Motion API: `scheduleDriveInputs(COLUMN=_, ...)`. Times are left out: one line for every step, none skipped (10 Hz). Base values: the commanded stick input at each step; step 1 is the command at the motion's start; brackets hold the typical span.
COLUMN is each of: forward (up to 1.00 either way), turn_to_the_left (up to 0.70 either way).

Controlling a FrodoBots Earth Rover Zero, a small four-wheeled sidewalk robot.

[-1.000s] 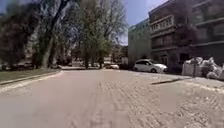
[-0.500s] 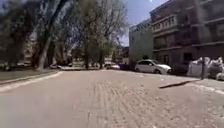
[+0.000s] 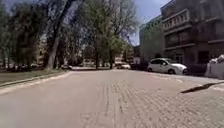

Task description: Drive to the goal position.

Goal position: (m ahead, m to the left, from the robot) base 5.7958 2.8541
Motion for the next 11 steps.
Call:
scheduleDriveInputs(forward=1.0, turn_to_the_left=0.0)
scheduleDriveInputs(forward=1.0, turn_to_the_left=0.0)
scheduleDriveInputs(forward=1.0, turn_to_the_left=0.0)
scheduleDriveInputs(forward=1.0, turn_to_the_left=0.0)
scheduleDriveInputs(forward=1.0, turn_to_the_left=0.14)
scheduleDriveInputs(forward=1.0, turn_to_the_left=0.4)
scheduleDriveInputs(forward=1.0, turn_to_the_left=0.4)
scheduleDriveInputs(forward=1.0, turn_to_the_left=0.4)
scheduleDriveInputs(forward=1.0, turn_to_the_left=0.4)
scheduleDriveInputs(forward=1.0, turn_to_the_left=0.33)
scheduleDriveInputs(forward=1.0, turn_to_the_left=0.0)
